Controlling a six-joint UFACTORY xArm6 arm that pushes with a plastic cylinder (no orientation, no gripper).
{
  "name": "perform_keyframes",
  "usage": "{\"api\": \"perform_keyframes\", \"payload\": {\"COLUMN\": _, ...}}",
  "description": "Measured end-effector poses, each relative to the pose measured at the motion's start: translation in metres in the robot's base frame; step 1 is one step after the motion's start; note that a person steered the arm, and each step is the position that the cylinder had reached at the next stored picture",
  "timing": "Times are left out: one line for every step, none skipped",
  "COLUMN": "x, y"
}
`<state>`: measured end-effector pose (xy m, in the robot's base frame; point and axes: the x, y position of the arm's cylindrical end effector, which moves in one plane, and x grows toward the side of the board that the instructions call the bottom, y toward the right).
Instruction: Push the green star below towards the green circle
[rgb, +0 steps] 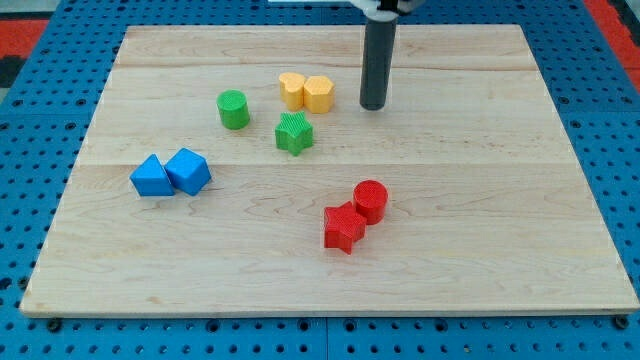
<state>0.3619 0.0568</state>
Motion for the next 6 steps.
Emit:
{"api": "perform_keyframes", "payload": {"x": 0.024, "y": -0.026}}
{"api": "perform_keyframes", "payload": {"x": 0.037, "y": -0.051}}
{"api": "perform_keyframes", "payload": {"x": 0.044, "y": -0.075}}
{"api": "perform_keyframes", "payload": {"x": 0.047, "y": -0.1}}
{"api": "perform_keyframes", "payload": {"x": 0.047, "y": -0.117}}
{"api": "perform_keyframes", "payload": {"x": 0.055, "y": -0.12}}
